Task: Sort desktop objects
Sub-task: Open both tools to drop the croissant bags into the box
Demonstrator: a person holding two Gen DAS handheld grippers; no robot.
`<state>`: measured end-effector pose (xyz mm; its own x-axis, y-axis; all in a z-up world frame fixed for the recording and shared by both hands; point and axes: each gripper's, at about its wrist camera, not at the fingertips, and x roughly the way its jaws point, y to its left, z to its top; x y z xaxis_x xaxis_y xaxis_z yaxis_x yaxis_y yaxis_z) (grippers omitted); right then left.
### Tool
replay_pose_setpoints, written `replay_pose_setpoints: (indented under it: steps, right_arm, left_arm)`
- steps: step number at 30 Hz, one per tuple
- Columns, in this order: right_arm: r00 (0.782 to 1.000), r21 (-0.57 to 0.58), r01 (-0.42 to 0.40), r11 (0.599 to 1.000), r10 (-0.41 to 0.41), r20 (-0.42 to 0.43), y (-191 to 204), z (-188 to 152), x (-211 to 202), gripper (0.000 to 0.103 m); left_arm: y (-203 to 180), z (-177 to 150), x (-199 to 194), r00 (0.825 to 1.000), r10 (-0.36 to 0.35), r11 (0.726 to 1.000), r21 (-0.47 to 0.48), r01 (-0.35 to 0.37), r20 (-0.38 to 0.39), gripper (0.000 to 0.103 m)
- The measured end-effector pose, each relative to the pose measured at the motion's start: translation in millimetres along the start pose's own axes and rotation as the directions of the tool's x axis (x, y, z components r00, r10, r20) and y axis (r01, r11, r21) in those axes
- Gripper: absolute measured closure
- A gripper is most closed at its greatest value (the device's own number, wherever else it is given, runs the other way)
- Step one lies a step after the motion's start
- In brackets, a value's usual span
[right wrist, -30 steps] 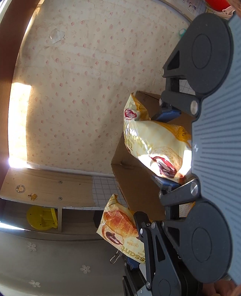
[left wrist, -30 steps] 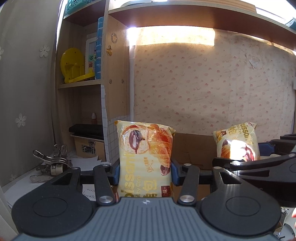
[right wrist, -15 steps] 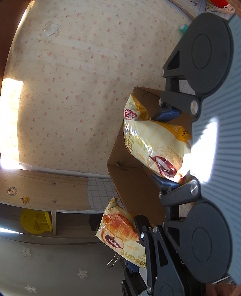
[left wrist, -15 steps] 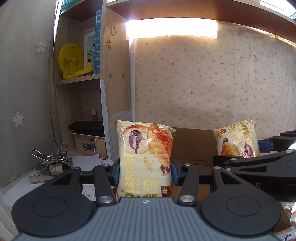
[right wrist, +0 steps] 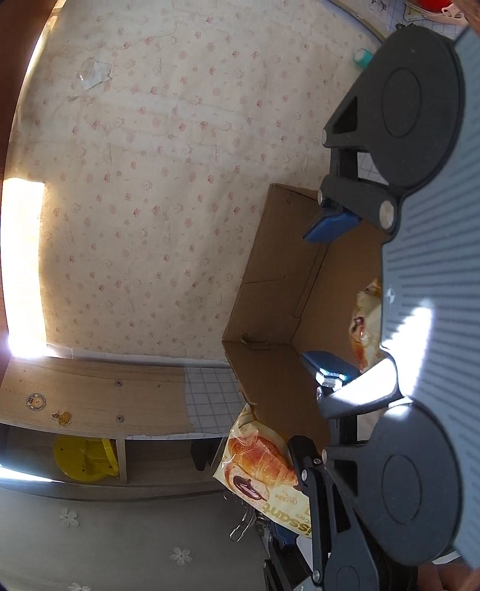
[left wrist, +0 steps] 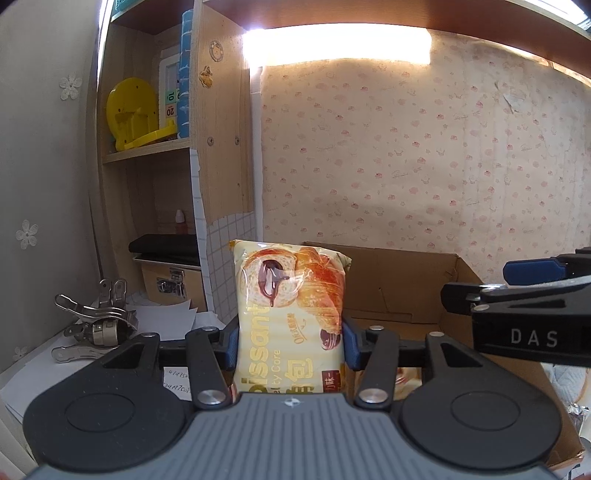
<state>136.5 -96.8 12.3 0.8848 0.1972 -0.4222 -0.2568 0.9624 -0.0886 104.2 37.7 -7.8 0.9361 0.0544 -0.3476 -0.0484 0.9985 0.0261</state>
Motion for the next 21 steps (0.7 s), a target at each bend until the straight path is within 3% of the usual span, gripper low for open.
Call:
replay_pose_setpoints:
  steps: [3,7,21]
  right_arm:
    - [1.0,0.02,0.008,1.0,-0.008,0.028,-8.6,0.8,-13.1,0.039]
    - [0.997,0.037,0.04,0.999,-0.042,0.057,-22.6,-0.4,-29.7,0.037]
    - [0.991,0.096,0.103,0.99,-0.11,0.074,-58.8,-22.4,-62.8,0.036]
  left_arm:
    - [-4.4,0.4,1.1,1.0,-0.006,1.0,0.005,0.006,-0.001,0.048]
    - [-10.8,0.9,1.6,1.0,-0.006,1.0,0.013,0.006,0.006,0.03]
    - [-31.6,0.9,-10.4,0.999,-0.033,0.999,0.009,0.033,0.013,0.032]
